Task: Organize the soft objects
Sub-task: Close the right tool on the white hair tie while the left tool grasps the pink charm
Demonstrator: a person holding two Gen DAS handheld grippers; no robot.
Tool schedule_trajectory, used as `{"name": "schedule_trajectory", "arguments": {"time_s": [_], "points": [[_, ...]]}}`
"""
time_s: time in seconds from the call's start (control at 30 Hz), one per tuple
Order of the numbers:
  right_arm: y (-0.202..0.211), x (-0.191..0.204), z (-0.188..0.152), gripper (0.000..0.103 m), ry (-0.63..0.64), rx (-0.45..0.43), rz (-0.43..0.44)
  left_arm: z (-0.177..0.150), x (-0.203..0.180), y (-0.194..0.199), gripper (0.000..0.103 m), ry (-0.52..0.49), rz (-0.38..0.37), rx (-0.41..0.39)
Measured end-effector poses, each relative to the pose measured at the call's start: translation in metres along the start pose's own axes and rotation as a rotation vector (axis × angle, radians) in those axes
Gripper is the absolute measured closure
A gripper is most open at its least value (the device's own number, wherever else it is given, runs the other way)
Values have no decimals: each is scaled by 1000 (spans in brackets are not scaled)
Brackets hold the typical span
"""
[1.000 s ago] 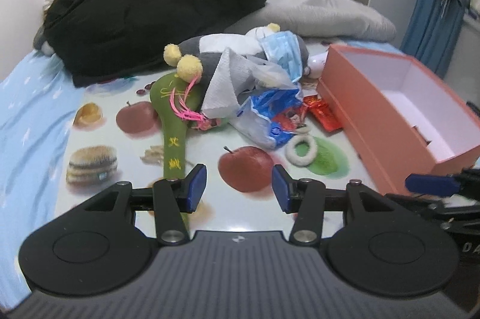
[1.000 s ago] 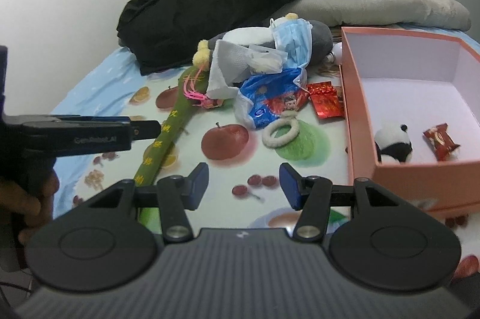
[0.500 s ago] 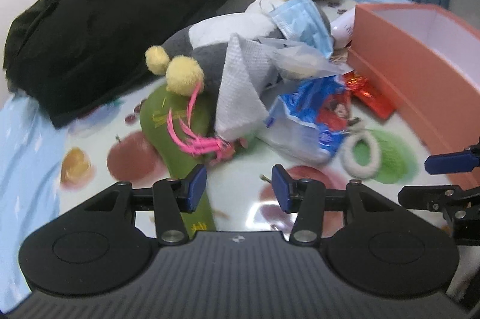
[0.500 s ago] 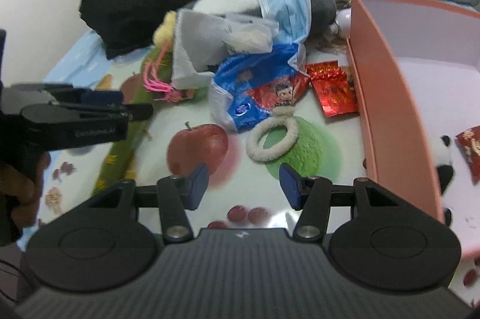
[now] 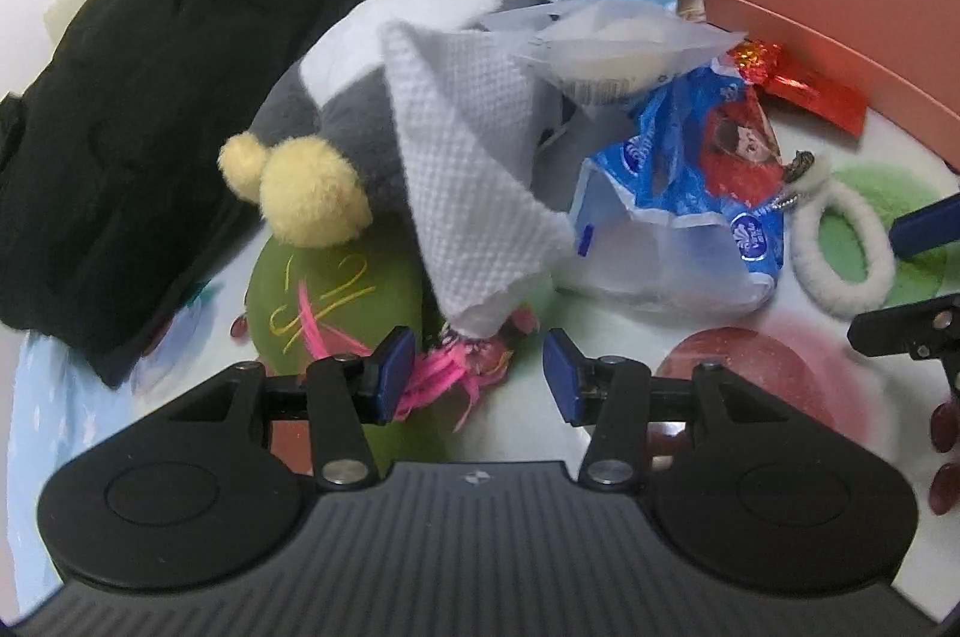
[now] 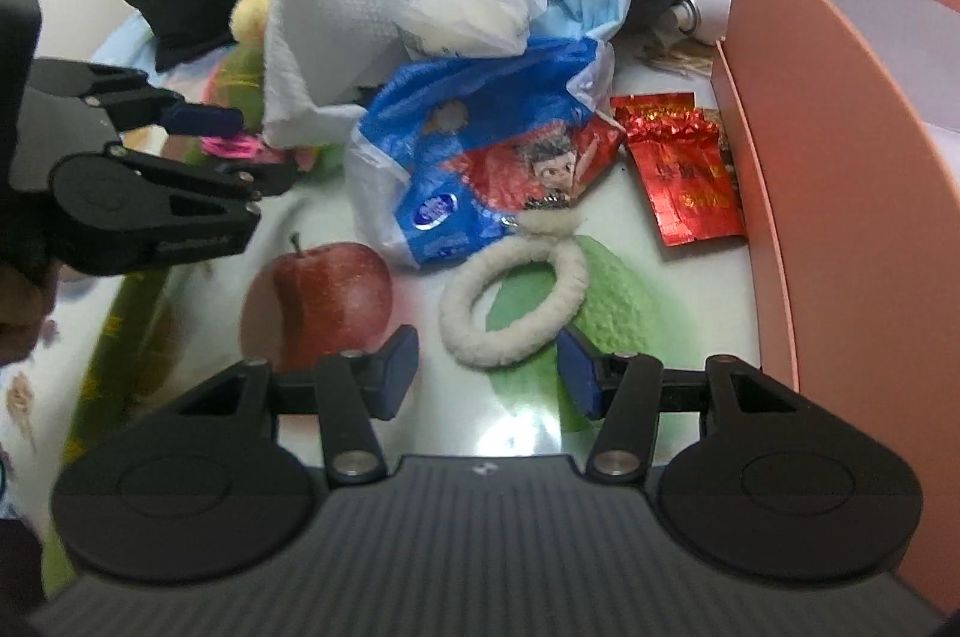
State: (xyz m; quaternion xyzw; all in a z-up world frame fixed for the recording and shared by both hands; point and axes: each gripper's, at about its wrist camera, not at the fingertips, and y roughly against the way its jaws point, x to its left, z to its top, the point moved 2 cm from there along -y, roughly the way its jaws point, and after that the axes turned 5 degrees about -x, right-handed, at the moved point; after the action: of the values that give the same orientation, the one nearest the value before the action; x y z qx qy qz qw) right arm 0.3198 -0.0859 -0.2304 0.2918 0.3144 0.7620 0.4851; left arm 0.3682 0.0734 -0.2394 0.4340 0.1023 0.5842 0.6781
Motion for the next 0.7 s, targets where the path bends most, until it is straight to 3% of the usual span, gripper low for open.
{"name": "schedule_trajectory", "arguments": {"time_s": [0.07, 0.17, 0.23, 0.33, 0.7], "points": [[-3, -1, 0, 49, 5, 0, 1, 1, -4, -4, 49, -30, 0, 12], [-5, 2, 1, 59, 43, -2, -20, -1, -7, -10, 62, -56, 16, 36], [-5, 1, 2, 71, 45, -5, -22, -3, -4, -14, 83, -30, 16, 63], [-5, -1, 3, 82, 39, -4, -21, -7, 3, -13, 84, 29, 8, 76], [19, -4, -7, 85, 23, 2, -12, -19, 1, 30, 85, 266, -13, 90]]}}
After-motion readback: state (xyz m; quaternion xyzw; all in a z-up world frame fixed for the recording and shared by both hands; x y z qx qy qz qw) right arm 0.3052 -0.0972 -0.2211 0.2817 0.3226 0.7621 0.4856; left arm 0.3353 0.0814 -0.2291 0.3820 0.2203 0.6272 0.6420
